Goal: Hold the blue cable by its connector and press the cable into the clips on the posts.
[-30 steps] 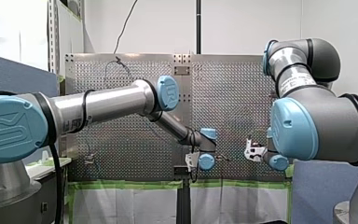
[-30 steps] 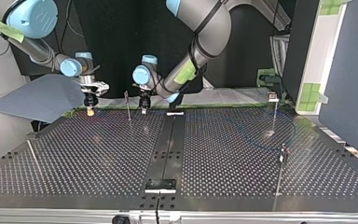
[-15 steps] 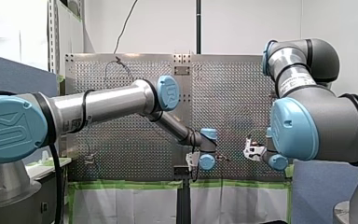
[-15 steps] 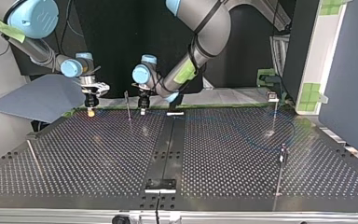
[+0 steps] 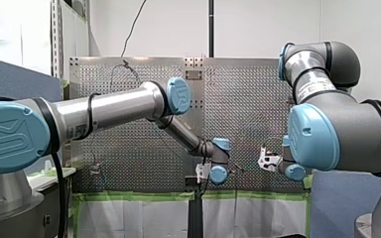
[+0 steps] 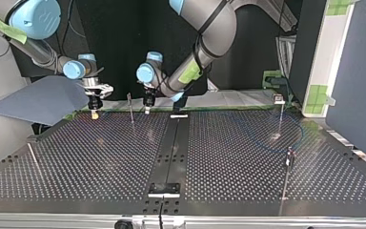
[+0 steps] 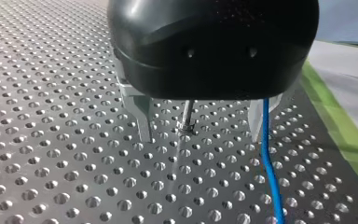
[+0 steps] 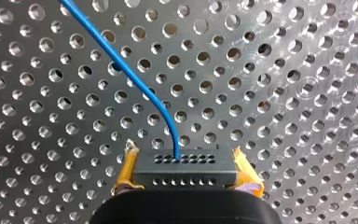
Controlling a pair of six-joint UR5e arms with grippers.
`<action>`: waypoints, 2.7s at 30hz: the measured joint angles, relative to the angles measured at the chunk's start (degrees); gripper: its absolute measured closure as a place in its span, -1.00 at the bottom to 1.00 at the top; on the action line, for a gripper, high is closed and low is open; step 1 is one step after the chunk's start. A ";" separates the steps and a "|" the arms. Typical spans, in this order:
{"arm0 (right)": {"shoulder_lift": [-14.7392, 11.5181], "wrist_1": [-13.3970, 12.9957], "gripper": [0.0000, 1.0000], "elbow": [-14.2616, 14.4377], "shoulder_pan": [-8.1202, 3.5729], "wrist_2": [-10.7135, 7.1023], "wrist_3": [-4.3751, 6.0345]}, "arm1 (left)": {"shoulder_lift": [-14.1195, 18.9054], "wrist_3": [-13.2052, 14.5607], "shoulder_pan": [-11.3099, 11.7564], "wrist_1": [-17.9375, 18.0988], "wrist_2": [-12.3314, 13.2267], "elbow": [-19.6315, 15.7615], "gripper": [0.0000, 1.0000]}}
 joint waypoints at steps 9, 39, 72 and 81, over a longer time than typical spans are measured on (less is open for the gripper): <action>0.03 0.00 1.00 0.00 0.23 -0.01 0.01 | 1.85 4.52 -0.98 -4.43 1.47 -3.97 -1.00; 0.08 0.00 1.00 0.00 0.86 -0.01 0.61 | 3.12 3.28 -7.58 -5.74 0.46 -2.94 -1.00; 0.10 0.00 1.00 0.00 1.05 -0.19 0.72 | 3.92 2.36 -8.81 -5.46 -0.75 -4.74 -1.00; 0.10 0.00 1.00 0.00 0.91 -0.22 0.71 | 7.81 1.83 -10.55 -2.70 -4.54 -8.66 -1.00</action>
